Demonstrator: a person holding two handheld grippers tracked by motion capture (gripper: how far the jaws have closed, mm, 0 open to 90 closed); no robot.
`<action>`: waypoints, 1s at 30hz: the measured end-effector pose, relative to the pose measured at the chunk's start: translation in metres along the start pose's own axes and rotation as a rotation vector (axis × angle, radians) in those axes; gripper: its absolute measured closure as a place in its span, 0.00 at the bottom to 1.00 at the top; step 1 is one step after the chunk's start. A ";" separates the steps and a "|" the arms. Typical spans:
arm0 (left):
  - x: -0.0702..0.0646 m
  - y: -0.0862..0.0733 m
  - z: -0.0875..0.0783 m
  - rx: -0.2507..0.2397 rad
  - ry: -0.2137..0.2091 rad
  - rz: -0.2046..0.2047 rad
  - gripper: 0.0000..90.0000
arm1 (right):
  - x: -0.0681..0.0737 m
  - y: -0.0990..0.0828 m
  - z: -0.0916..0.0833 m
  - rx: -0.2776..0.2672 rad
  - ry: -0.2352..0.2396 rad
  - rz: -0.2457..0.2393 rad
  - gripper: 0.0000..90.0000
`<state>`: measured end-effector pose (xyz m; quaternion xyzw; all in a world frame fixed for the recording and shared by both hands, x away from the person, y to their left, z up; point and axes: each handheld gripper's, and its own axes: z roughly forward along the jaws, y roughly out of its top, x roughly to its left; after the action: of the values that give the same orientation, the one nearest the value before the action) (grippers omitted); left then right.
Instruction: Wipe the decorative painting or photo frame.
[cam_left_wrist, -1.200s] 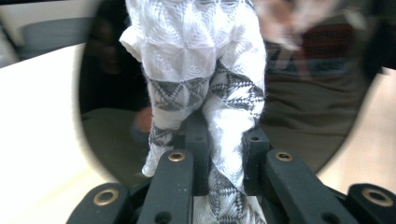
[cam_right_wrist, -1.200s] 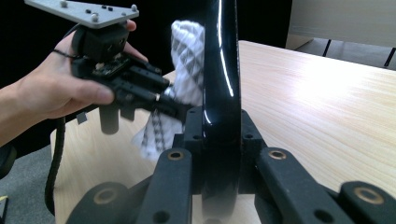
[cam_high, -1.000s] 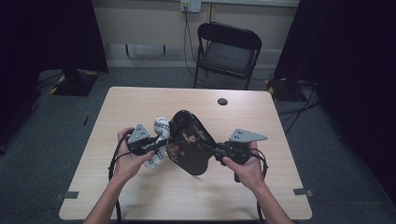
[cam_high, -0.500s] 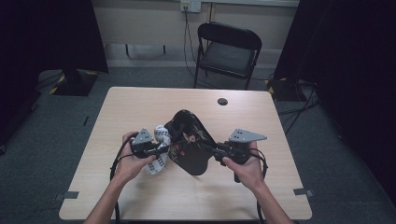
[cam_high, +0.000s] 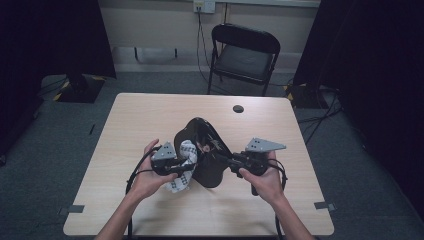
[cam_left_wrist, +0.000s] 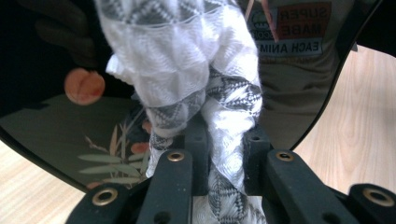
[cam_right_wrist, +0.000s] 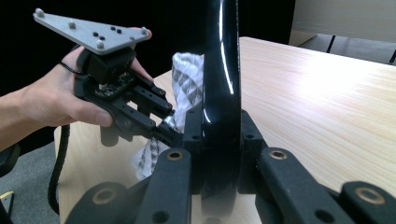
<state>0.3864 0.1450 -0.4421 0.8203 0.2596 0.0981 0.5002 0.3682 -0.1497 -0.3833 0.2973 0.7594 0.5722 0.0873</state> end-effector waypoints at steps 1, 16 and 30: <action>0.001 -0.001 0.001 0.010 -0.002 0.007 0.87 | 0.000 0.000 0.000 -0.002 0.001 0.001 0.88; 0.034 -0.016 -0.015 -0.036 0.146 -0.078 0.87 | -0.002 0.000 0.001 -0.003 -0.001 0.003 0.89; 0.033 -0.030 -0.003 0.047 0.093 -0.103 0.86 | -0.001 0.000 0.001 -0.001 -0.004 0.002 0.88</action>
<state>0.4034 0.1758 -0.4704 0.8120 0.3266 0.1044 0.4724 0.3696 -0.1489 -0.3836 0.2991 0.7586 0.5721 0.0884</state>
